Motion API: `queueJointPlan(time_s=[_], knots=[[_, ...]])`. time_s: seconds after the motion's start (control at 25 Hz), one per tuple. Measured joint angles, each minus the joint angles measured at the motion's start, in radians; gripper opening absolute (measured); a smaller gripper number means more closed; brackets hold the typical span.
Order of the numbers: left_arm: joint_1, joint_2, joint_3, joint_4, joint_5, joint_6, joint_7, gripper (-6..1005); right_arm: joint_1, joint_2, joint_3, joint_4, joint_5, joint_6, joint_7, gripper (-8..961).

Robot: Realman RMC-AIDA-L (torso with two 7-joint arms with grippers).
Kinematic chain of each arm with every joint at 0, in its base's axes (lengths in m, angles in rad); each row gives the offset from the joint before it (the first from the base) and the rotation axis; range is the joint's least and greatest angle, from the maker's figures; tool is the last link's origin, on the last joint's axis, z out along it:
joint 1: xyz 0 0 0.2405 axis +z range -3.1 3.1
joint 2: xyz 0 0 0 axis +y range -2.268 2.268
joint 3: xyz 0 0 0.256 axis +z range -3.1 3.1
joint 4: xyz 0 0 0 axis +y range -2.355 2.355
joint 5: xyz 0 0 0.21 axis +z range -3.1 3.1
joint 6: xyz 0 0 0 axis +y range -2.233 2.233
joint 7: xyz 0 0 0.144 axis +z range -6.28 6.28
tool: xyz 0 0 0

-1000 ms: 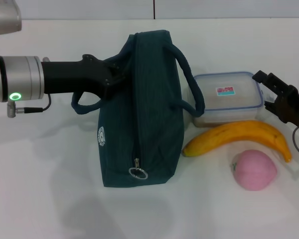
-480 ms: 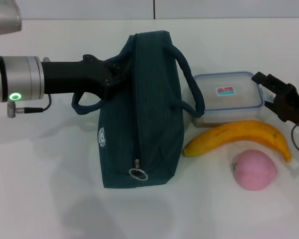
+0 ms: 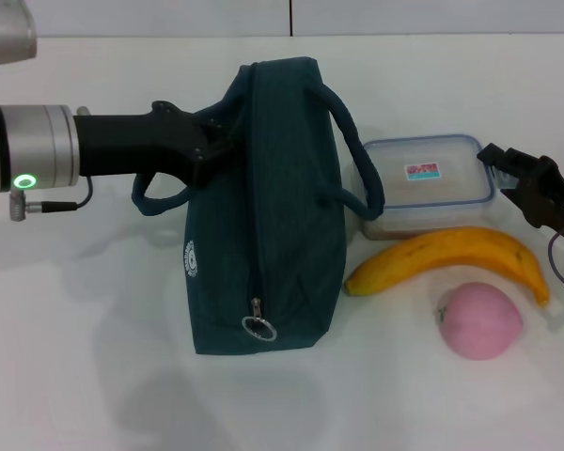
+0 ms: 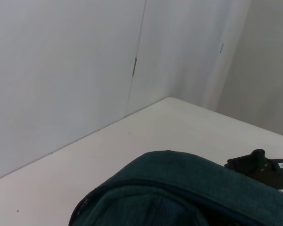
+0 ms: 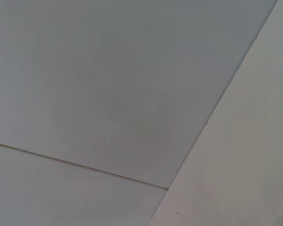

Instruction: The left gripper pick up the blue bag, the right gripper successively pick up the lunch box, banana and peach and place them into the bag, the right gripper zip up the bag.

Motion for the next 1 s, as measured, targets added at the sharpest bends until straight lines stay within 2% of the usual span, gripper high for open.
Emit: queueJointPlan(time_s=[0.32, 0.72, 1.0], knots=[[0.0, 0.0, -0.004, -0.003, -0.001, -0.001, 0.002, 41, -0.007, 0.0, 0.0, -0.004, 0.018, -0.006, -0.076, 225], [0.012, 0.009, -0.008, 0.007, -0.097, 0.052, -0.005, 41, -0.014, 0.0, 0.005, -0.01, 0.028, -0.01, -0.214, 191], [0.012, 0.01, -0.009, 0.008, -0.1, 0.059, -0.016, 41, -0.037, 0.0, 0.014, -0.01, 0.076, -0.128, -0.351, 171]])
